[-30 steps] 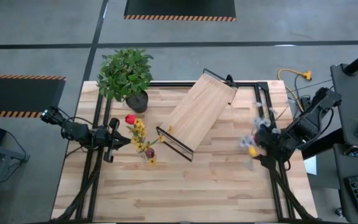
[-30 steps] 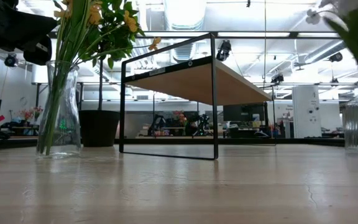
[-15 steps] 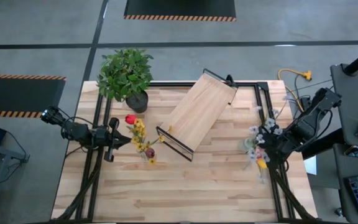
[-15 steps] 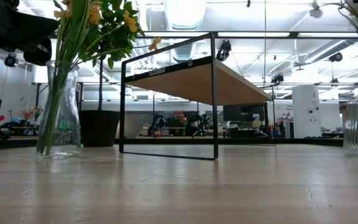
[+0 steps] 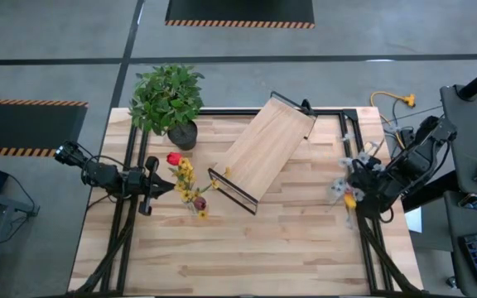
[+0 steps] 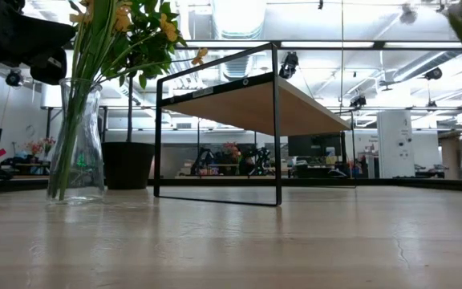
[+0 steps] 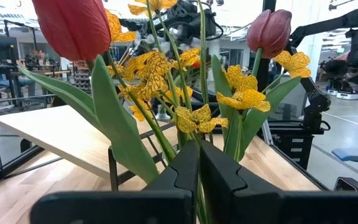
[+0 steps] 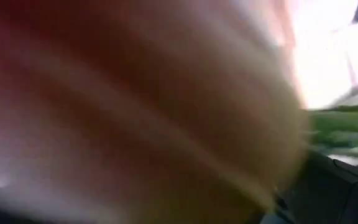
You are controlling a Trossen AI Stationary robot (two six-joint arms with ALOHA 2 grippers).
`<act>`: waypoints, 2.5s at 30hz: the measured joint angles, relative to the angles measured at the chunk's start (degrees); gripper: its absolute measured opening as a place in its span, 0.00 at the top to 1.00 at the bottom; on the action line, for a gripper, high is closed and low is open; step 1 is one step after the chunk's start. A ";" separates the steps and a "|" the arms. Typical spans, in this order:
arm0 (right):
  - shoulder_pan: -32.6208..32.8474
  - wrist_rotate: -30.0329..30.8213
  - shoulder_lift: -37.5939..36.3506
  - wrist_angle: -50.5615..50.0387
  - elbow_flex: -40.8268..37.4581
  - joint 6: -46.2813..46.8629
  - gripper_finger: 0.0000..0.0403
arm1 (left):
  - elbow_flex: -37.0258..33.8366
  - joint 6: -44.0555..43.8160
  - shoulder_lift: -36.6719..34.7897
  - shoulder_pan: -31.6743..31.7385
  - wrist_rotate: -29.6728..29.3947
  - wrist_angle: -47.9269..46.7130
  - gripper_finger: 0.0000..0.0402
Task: Pick and place flowers into a vace then onto a shelf
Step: Put the right flower vase on the shelf
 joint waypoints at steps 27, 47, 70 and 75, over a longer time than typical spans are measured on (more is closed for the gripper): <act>0.04 5.76 0.04 0.20 -10.70 11.24 0.06 | 0.01 -1.29 0.01 0.00 0.07 0.00 1.00; 0.04 3.43 -0.33 0.04 -10.44 36.06 0.06 | 0.02 -1.29 -0.01 0.00 0.07 0.00 1.00; 0.17 -1.96 -2.23 7.99 -2.14 26.24 0.06 | 0.00 -1.29 0.00 0.01 0.06 0.00 1.00; 0.16 -0.24 -2.28 6.29 1.39 24.77 0.06 | 0.01 -1.29 0.01 0.00 0.06 0.01 1.00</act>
